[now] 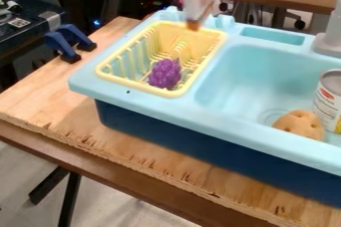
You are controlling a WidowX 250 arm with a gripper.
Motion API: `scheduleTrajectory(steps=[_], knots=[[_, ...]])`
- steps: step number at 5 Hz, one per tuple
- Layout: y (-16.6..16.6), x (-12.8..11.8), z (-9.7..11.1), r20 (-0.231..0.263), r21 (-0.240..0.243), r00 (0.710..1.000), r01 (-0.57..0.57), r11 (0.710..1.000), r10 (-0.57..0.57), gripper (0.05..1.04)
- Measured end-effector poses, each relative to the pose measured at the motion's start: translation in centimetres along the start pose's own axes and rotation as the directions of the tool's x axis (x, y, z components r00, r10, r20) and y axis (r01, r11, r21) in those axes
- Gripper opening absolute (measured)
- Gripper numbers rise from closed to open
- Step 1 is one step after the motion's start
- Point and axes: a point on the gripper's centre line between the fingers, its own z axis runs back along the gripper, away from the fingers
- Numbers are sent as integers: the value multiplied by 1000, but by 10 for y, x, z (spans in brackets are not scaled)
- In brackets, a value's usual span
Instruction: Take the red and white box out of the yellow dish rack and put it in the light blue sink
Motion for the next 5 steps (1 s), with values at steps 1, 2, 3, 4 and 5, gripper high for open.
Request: scheduleTrajectory(steps=[1,2,3,4,5], knots=[[-27,9,-13,-29,-31,1000,-11,999,10,375],[-52,17,-27,-41,-110,999,-1,994,-4,375],[-62,16,-47,-50,-144,999,-9,989,2,375],[-65,12,-64,-106,-129,994,-27,991,13,375],[-61,6,-77,-154,-103,987,-54,993,37,375]])
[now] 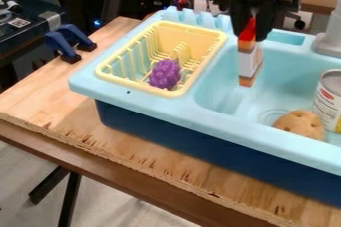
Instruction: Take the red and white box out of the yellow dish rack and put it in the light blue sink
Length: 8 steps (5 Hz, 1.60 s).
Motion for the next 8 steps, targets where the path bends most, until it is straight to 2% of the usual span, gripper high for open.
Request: scheduleTrajectory(steps=[1,2,3,4,5,6,7,8], knots=[[9,-3,-24,-80,25,996,-40,999,42,375],[15,4,-38,-110,18,993,-50,999,51,375],[22,9,-42,-110,-14,991,-76,997,74,375],[24,13,-43,-105,-24,991,-85,996,82,375],[25,13,-44,-104,-29,991,-91,995,88,416],[25,8,-54,-118,-28,989,-95,995,91,747],[24,7,-38,-74,-38,992,-105,994,102,967],[31,5,-10,4,-48,990,-141,989,142,1005]])
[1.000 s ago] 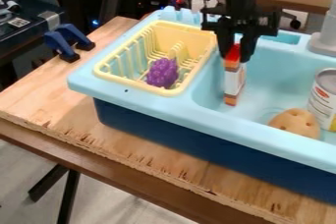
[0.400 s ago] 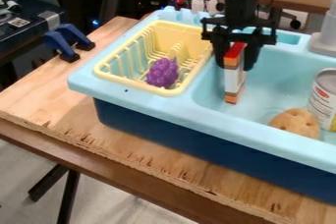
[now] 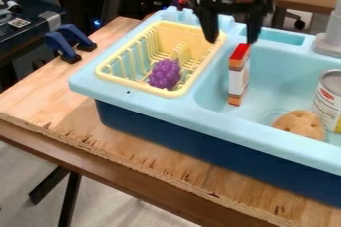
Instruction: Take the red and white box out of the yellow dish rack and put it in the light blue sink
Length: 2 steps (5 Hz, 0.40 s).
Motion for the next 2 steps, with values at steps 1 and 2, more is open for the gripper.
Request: scheduleTrajectory(steps=[1,2], knots=[[7,-3,8,7,12,1000,-12,1000,12,1002],[2,-12,12,-34,80,999,25,996,-23,1002]])
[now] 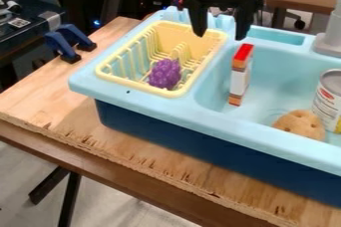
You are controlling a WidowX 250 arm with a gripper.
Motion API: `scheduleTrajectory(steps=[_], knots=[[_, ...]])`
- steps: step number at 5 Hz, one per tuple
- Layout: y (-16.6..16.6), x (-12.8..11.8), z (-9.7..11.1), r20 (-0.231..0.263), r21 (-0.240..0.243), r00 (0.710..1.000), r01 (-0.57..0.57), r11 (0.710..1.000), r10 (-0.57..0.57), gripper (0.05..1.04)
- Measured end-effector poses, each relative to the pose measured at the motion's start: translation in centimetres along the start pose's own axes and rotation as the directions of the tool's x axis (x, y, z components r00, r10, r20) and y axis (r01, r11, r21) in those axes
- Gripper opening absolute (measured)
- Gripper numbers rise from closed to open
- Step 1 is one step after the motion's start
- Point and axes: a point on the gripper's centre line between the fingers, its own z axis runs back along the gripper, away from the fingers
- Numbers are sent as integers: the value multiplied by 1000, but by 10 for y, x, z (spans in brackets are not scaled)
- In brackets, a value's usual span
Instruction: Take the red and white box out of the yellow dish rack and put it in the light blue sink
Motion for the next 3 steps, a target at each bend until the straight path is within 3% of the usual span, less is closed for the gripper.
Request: scheduleTrajectory(steps=[1,3], knots=[[-17,-17,8,-48,136,995,91,987,-85,1002],[-16,-17,7,-52,144,995,89,986,-82,1002]])
